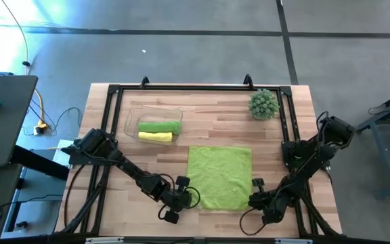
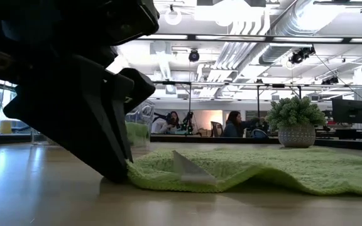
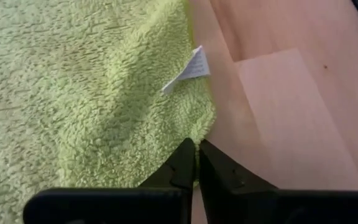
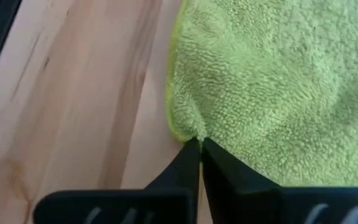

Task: Roll microfiber towels into tight, uniform cylinder then place into a basket
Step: Fold the green towel, then roll the green towel

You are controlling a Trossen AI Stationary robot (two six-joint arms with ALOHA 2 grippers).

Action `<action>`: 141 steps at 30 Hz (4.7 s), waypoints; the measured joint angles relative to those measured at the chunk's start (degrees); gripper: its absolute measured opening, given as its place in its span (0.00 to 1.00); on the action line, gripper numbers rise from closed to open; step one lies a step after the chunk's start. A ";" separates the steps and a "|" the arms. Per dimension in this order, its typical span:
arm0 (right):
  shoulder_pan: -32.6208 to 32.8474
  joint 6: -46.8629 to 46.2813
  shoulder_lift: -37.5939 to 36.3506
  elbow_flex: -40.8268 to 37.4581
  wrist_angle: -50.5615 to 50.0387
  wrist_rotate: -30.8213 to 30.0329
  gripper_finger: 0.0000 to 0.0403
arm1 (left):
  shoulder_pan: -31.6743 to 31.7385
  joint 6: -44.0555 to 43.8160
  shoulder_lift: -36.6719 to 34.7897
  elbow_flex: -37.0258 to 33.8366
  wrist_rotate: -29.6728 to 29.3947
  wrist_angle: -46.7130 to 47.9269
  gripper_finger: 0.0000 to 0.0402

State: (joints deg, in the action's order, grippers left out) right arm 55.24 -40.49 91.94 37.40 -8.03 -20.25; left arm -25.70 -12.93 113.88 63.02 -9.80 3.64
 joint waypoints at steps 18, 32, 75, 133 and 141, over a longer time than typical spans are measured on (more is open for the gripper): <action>-2.06 -16.67 -13.21 -0.01 -0.07 -2.40 0.00 | -1.00 -16.93 -7.31 0.11 5.00 -0.64 0.00; -5.16 -23.74 -14.35 0.07 -16.99 -10.50 0.00 | 2.32 -22.34 -11.12 0.13 -13.51 8.63 0.00; -23.57 -20.50 -18.13 0.07 -33.81 -18.90 0.00 | 12.71 -12.90 -8.08 0.17 -35.04 12.06 0.00; -24.46 -25.21 -7.61 -3.42 -19.95 -2.39 0.40 | 17.27 -9.16 -1.92 -0.29 -13.29 12.01 0.33; -27.39 -12.59 -7.34 -3.62 -22.07 -15.44 0.40 | 13.24 -16.56 -0.16 -0.17 -7.73 5.46 0.29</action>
State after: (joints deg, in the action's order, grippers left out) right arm 27.85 -53.08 84.60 33.78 -30.10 -35.69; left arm -12.46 -29.49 113.72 62.85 -17.53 9.10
